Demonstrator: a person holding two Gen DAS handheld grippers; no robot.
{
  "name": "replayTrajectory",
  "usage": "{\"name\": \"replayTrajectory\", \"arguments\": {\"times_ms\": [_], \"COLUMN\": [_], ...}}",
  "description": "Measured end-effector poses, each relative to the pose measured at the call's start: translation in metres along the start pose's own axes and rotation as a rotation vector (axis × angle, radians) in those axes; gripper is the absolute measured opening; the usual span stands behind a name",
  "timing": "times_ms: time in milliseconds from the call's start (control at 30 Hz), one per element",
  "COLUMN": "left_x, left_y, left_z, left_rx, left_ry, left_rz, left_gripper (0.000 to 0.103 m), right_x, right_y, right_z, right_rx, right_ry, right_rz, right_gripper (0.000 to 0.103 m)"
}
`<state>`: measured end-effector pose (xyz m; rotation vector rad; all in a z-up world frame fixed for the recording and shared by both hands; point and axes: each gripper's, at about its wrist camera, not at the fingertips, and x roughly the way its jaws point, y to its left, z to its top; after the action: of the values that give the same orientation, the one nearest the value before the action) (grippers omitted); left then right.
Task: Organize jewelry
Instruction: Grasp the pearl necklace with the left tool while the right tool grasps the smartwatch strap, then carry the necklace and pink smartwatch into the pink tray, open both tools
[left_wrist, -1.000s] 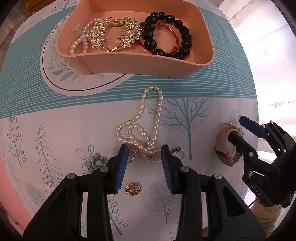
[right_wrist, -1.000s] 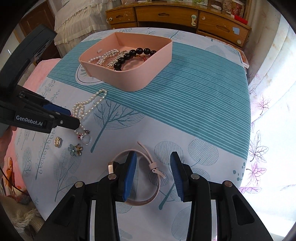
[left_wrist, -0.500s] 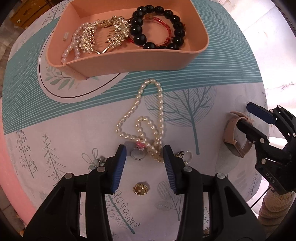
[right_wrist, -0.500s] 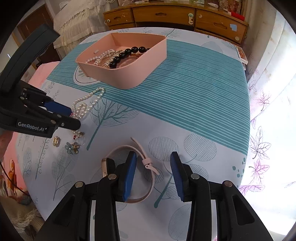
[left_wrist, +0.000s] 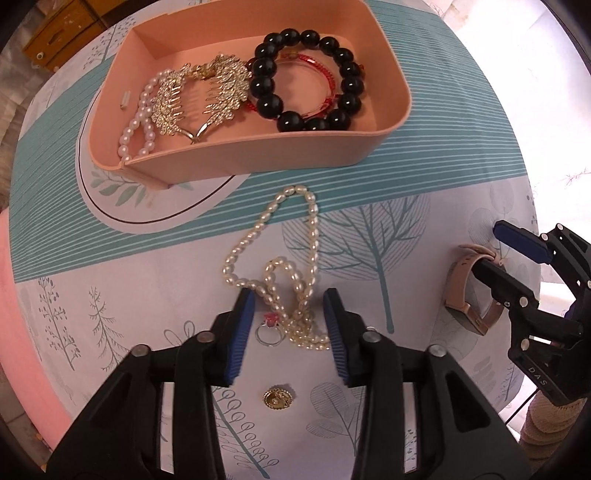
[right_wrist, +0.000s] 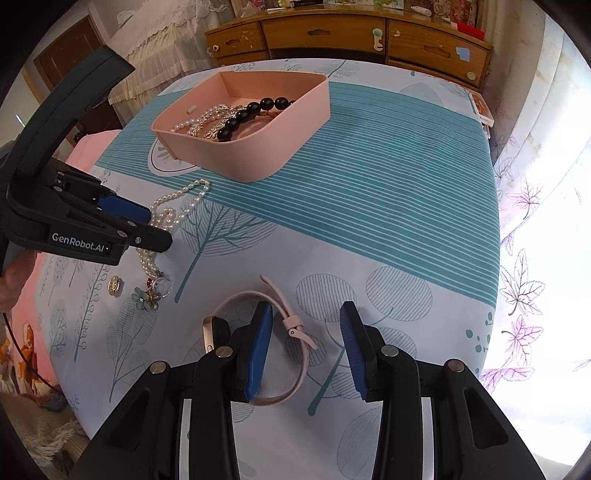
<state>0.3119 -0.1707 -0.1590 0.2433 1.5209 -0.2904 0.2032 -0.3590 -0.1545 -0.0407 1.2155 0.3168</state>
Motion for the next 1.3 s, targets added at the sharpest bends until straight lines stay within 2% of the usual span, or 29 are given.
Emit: {"name": "replayTrajectory", "arguments": {"times_ms": [33,100,267,300,333,367,400,567,767,933,1300], "left_x": [-0.001,0.000,-0.003,-0.002,-0.005,-0.010,-0.013,-0.041,-0.086,-0.122,-0.231], "left_y": [-0.002,-0.011,-0.014,-0.003,-0.002,-0.003,-0.002,-0.001,0.000,0.024,0.049], "left_z": [0.000,-0.002,-0.007,-0.010,-0.011,-0.012,-0.014,-0.026,-0.043,-0.052,-0.041], "left_rx": [0.005,0.005,-0.023,-0.027,-0.035,-0.042,-0.043,-0.039,-0.044,-0.049,-0.088], "left_ry": [-0.005,-0.009,-0.048,-0.059,-0.072,-0.085,-0.092,-0.148,-0.239,-0.324,-0.559], "left_rz": [-0.001,-0.014,-0.050,-0.058,-0.064,-0.069,-0.074,-0.095,-0.125,-0.153,-0.128], "left_gripper": [0.018,0.011,0.007,0.007,0.007,0.007,0.002,0.003,0.003,0.003,0.003], "right_x": [0.000,0.000,0.000,0.000,0.000,0.000,0.001,-0.003,-0.031,-0.063,-0.135], "right_y": [0.000,0.000,0.000,0.000,0.001,0.001,0.001,0.005,0.017,0.029,0.061], "right_z": [0.000,0.000,0.001,0.001,0.001,0.001,0.001,0.002,0.007,0.019,0.067], "right_rx": [0.001,0.004,0.018,0.019,0.021,0.022,0.032,0.057,0.062,0.074,0.121], "right_ry": [-0.001,-0.002,0.004,0.003,0.002,0.003,0.009,-0.004,-0.062,-0.133,-0.285], "right_rz": [0.000,0.001,0.001,-0.005,-0.016,-0.014,-0.010,-0.019,-0.036,-0.050,-0.074], "right_gripper": [0.038,0.038,0.038,0.036,0.026,0.011,0.010,0.010,0.010,0.010,0.010]}}
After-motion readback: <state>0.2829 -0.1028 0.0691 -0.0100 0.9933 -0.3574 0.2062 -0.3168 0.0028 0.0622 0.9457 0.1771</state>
